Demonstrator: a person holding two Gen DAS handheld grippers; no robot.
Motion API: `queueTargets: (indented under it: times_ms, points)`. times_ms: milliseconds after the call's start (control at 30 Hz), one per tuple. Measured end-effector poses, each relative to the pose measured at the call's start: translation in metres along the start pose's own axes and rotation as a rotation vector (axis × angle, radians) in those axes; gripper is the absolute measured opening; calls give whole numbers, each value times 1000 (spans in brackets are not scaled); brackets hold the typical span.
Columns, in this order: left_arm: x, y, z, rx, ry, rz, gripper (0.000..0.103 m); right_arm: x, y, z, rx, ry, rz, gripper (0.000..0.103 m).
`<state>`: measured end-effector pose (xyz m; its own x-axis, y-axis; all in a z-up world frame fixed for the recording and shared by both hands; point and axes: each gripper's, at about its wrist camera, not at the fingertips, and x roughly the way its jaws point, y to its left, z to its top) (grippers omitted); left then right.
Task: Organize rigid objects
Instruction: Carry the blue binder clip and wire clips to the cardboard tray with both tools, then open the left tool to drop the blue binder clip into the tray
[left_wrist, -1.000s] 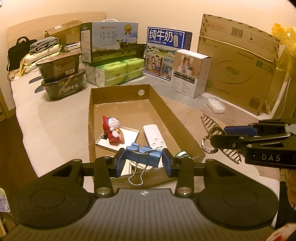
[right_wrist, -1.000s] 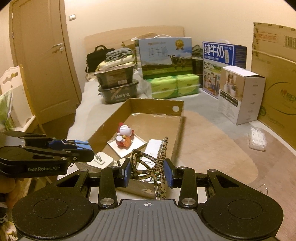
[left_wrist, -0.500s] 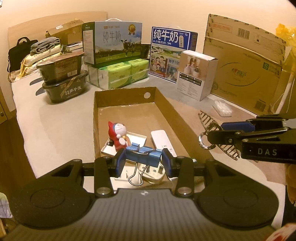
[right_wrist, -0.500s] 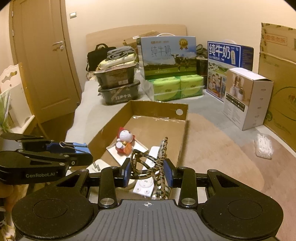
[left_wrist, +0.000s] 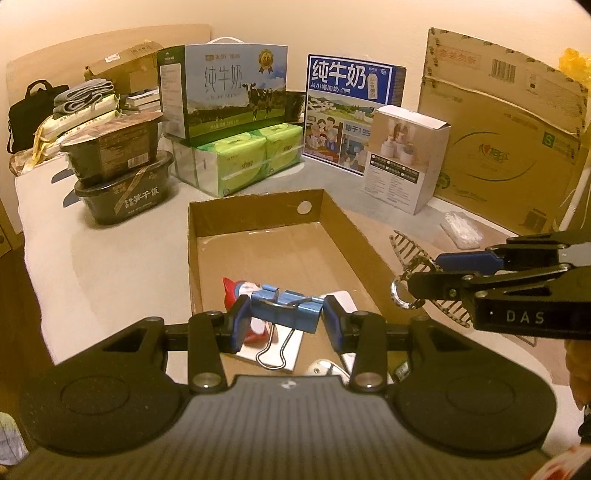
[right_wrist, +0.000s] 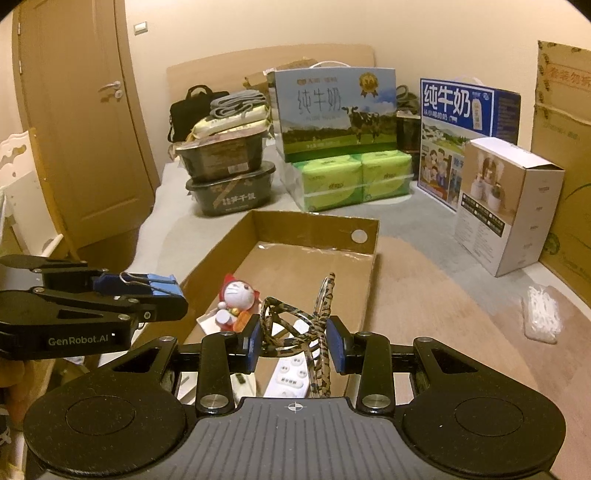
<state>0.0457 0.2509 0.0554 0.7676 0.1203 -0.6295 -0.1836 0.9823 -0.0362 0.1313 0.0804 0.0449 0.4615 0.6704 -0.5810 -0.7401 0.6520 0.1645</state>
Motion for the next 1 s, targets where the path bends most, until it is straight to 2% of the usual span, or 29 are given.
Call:
queueTargets:
  times_ms: [1000]
  points:
    - [118, 56, 67, 43, 38, 14, 38, 124, -38, 63, -33, 54, 21, 37]
